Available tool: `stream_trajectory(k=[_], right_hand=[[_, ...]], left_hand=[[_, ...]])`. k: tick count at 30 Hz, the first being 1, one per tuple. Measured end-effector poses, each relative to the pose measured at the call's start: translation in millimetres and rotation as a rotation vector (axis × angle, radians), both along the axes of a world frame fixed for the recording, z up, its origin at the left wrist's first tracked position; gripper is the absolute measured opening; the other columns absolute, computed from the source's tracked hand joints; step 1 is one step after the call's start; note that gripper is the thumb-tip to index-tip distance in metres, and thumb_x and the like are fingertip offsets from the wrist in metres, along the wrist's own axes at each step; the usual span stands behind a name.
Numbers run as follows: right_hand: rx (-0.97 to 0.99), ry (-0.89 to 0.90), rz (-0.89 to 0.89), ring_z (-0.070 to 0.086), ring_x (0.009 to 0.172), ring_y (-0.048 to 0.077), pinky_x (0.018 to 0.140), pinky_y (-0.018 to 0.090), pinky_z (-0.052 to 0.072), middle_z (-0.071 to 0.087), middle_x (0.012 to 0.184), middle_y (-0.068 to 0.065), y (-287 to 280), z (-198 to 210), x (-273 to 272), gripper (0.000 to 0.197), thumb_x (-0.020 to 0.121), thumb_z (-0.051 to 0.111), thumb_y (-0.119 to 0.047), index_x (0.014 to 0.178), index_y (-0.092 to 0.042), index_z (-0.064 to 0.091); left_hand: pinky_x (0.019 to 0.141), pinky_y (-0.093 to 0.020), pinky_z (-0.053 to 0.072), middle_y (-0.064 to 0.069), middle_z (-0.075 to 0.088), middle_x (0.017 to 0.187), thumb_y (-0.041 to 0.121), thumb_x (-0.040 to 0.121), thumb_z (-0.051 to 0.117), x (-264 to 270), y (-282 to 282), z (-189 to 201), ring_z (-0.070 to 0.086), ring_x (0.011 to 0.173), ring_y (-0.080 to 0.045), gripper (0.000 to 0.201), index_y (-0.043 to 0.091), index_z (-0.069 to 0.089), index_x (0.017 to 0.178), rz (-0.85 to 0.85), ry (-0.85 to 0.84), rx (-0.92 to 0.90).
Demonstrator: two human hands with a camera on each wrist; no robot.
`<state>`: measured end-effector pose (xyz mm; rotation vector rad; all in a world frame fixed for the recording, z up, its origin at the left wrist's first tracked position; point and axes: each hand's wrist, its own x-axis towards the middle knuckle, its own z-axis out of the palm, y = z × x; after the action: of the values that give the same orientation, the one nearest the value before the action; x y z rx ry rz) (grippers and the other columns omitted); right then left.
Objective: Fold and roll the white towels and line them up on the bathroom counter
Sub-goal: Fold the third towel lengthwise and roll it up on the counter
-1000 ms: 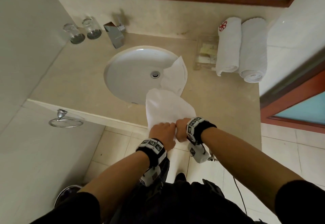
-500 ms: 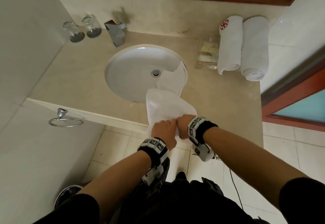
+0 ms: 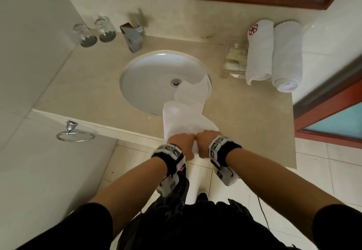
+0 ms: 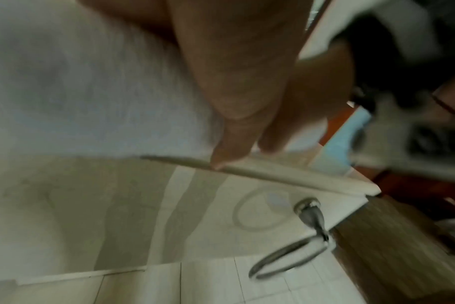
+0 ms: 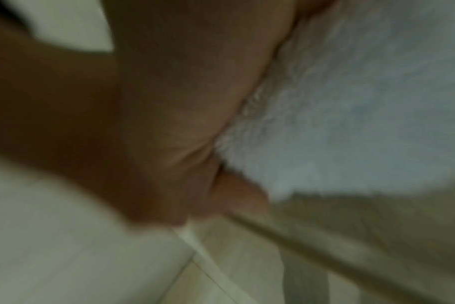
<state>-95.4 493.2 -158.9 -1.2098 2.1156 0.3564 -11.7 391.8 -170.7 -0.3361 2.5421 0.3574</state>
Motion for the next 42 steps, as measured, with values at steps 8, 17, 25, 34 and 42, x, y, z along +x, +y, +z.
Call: stream_trajectory(k=[8,17,25,34,42], right_hand=[[0.045,-0.216,-0.071,0.067,0.073,0.022,0.07,0.034,0.058,0.067,0.08,-0.003,-17,1,-19,0.032,0.056,0.075,-0.034,0.084,-0.028,0.059],[-0.341,0.02,-0.175,0.064,0.075,0.022,0.066,0.03,0.052,0.064,0.081,-0.002,-74,132,-102,0.03,0.066,0.079,-0.027,0.091,-0.024,0.063],[-0.718,0.386,-0.181,0.062,0.083,0.026,0.072,0.033,0.05,0.062,0.092,-0.001,-129,276,-161,0.03,0.078,0.064,-0.027,0.107,-0.023,0.059],[-0.883,0.66,-0.172,0.06,0.084,0.026,0.068,0.034,0.041,0.057,0.089,-0.001,-166,355,-176,0.028,0.082,0.055,-0.027,0.11,-0.025,0.055],[-0.609,0.33,-0.056,0.064,0.091,0.028,0.073,0.032,0.049,0.066,0.097,0.001,-132,269,-141,0.032,0.075,0.068,-0.032,0.105,-0.023,0.063]], left_hand=[[0.079,-0.034,0.054,0.001,0.068,0.1,0.033,0.076,0.069,-2,-13,23,0.067,0.09,-0.023,0.042,0.028,0.058,0.116,-0.046,0.015,-0.055],[0.065,-0.031,0.047,0.003,0.063,0.085,0.034,0.065,0.076,-93,-86,154,0.061,0.074,-0.021,0.04,0.027,0.057,0.099,-0.054,0.207,-0.242],[0.07,-0.035,0.048,-0.002,0.066,0.098,0.042,0.067,0.077,-166,-151,299,0.065,0.087,-0.028,0.05,0.026,0.058,0.111,-0.033,0.528,-0.494],[0.068,-0.036,0.043,-0.007,0.063,0.093,0.03,0.074,0.065,-182,-187,380,0.064,0.083,-0.033,0.041,0.023,0.054,0.113,0.001,0.785,-0.653],[0.07,-0.033,0.049,-0.001,0.066,0.097,0.035,0.068,0.073,-133,-154,284,0.064,0.086,-0.026,0.044,0.023,0.059,0.108,-0.038,0.451,-0.356]])
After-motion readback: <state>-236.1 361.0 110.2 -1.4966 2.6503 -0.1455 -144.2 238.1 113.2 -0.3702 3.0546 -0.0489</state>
